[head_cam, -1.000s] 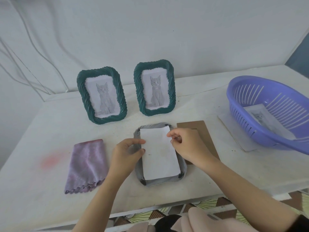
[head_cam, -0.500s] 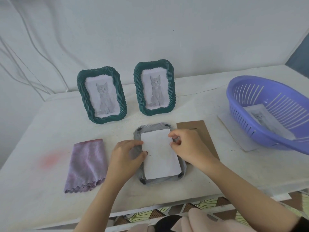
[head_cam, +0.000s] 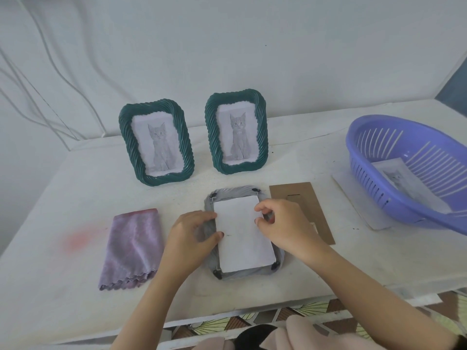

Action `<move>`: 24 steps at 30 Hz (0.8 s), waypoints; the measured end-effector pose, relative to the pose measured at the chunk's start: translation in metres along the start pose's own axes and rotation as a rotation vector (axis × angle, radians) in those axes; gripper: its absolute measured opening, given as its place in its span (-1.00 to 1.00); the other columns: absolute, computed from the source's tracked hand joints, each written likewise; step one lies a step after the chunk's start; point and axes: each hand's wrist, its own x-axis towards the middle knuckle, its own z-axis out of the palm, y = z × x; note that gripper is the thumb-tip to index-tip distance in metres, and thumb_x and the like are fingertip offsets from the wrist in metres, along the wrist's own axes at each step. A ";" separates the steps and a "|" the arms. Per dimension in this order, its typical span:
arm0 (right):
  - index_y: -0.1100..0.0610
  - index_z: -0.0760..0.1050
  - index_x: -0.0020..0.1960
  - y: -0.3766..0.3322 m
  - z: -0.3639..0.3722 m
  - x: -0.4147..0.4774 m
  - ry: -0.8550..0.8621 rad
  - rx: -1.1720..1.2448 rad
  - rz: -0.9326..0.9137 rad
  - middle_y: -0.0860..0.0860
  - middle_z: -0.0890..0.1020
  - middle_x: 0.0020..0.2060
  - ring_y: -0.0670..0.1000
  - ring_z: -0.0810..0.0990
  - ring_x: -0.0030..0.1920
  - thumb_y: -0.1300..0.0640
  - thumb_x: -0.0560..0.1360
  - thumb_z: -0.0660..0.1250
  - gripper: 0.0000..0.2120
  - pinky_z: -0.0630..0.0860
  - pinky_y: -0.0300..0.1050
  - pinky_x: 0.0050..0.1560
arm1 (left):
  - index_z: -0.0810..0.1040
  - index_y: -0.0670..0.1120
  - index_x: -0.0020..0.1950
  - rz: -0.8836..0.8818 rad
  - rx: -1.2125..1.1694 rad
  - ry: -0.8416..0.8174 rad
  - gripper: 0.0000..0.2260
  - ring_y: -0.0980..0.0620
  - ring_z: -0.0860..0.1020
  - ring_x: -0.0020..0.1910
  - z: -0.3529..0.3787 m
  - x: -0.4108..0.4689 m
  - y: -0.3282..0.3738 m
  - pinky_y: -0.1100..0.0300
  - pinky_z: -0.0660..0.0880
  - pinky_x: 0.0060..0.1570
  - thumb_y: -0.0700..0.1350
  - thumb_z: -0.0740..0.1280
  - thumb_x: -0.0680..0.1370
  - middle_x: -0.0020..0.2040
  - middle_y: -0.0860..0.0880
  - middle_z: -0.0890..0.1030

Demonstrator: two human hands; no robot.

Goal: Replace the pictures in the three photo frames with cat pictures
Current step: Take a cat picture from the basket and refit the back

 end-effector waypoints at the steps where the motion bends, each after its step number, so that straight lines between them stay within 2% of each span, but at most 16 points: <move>1: 0.08 0.54 0.17 0.001 0.000 0.000 -0.006 -0.004 -0.006 -0.01 0.60 0.05 -0.14 0.46 -0.10 0.15 0.47 0.33 -0.73 0.41 -0.28 -0.02 | 0.61 -0.04 0.08 0.014 0.020 -0.001 -0.69 0.17 0.41 0.09 0.001 0.000 -0.001 0.30 0.26 0.15 -0.18 0.49 0.36 -0.02 0.22 0.51; 5: 0.09 0.53 0.19 0.003 0.001 0.001 -0.030 -0.039 -0.021 0.00 0.56 0.08 -0.16 0.41 -0.09 0.19 0.46 0.33 -0.69 0.30 -0.34 -0.05 | 0.62 -0.06 0.09 0.053 0.076 0.013 -0.71 0.15 0.40 0.07 0.004 0.002 -0.004 0.30 0.25 0.13 -0.15 0.49 0.37 0.01 0.14 0.54; 11: 0.07 0.51 0.21 0.002 0.001 0.000 -0.037 -0.050 -0.024 0.00 0.53 0.09 -0.13 0.41 -0.06 0.18 0.47 0.33 -0.69 0.30 -0.30 -0.02 | 0.63 -0.07 0.06 0.078 0.095 0.040 -0.75 0.15 0.41 0.04 0.007 0.003 -0.007 0.33 0.24 0.10 -0.16 0.47 0.39 0.02 0.07 0.59; 15: 0.08 0.51 0.20 0.003 0.001 -0.001 -0.040 -0.034 -0.024 -0.01 0.52 0.08 -0.14 0.40 -0.06 0.17 0.46 0.35 -0.69 0.29 -0.31 -0.02 | 0.63 -0.05 0.07 0.075 0.093 0.004 -0.68 0.15 0.42 0.04 0.006 0.004 -0.008 0.30 0.26 0.13 -0.02 0.36 0.35 0.00 0.15 0.54; 17: 0.08 0.52 0.19 0.003 0.001 0.000 -0.036 -0.026 -0.024 -0.03 0.53 0.04 -0.15 0.40 -0.09 0.17 0.45 0.35 -0.69 0.29 -0.33 -0.04 | 0.63 -0.03 0.05 0.074 0.079 -0.006 -0.67 0.16 0.42 0.05 0.006 0.003 -0.008 0.36 0.25 0.12 -0.01 0.34 0.32 0.00 0.17 0.53; 19: 0.08 0.53 0.18 0.004 0.000 0.000 -0.032 -0.018 -0.029 -0.10 0.49 -0.08 -0.19 0.39 -0.19 0.17 0.45 0.36 -0.71 0.28 -0.37 -0.11 | 0.63 -0.01 0.02 0.076 0.063 -0.007 -0.69 0.17 0.43 0.06 0.007 0.002 -0.009 0.41 0.25 0.12 0.00 0.35 0.31 0.00 0.17 0.53; 22: 0.07 0.55 0.12 0.004 -0.002 -0.002 0.009 0.032 -0.039 -0.14 0.46 -0.17 -0.21 0.42 -0.29 0.15 0.46 0.35 -0.77 0.29 -0.48 -0.23 | 0.61 0.05 0.02 0.071 0.025 -0.018 -0.66 0.19 0.42 0.13 0.008 0.001 -0.011 0.32 0.31 0.20 0.09 0.36 0.29 0.09 0.16 0.52; 24: 0.05 0.55 0.10 0.005 -0.005 -0.005 0.094 0.046 -0.033 -0.08 0.51 -0.08 -0.16 0.48 -0.25 0.14 0.49 0.31 -0.80 0.36 -0.45 -0.18 | 0.57 0.11 0.09 0.083 -0.013 -0.045 -0.59 0.23 0.36 0.23 0.006 -0.001 -0.013 0.44 0.22 0.24 0.19 0.32 0.29 0.21 0.17 0.47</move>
